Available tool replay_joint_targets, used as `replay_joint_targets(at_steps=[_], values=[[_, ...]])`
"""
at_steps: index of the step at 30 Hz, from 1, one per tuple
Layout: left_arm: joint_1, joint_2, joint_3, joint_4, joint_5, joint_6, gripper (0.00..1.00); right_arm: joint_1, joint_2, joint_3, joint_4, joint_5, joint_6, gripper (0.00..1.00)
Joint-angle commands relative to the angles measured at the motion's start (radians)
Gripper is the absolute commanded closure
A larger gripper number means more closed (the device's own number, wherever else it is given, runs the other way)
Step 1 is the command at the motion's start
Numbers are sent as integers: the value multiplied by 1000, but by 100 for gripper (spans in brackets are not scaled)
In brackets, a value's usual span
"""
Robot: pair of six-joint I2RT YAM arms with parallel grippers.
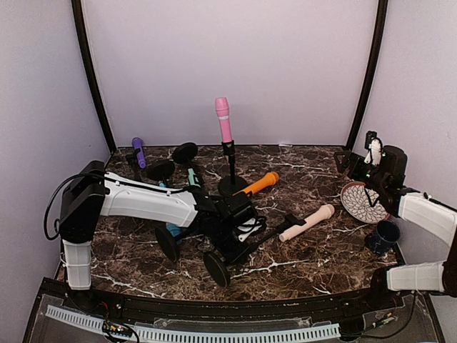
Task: Remove the microphone from the stand
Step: Pick up the microphone stand with the microphone from the center of the board.
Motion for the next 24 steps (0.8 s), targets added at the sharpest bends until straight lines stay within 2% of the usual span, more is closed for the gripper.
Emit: replay_joint_targets(at_steps=[1, 5, 11, 16, 20, 24], values=[[-3, -5, 22, -28, -27, 14, 86, -6, -10, -5, 45, 15, -13, 1], [-3, -15, 29, -18, -63, 13, 100, -5, -18, -2, 38, 19, -13, 1], [-3, -63, 21, 59, -140, -1, 100, -5, -33, 38, -13, 13, 3, 1], [-2, -123, -4, 169, -292, -16, 100, -5, -74, 103, -98, -1, 33, 1], [-2, -181, -33, 287, -426, -27, 100, -5, -122, 135, -110, -63, 84, 2], [5, -234, -87, 433, -494, -29, 100, -3, -132, 148, -65, -170, 161, 1]])
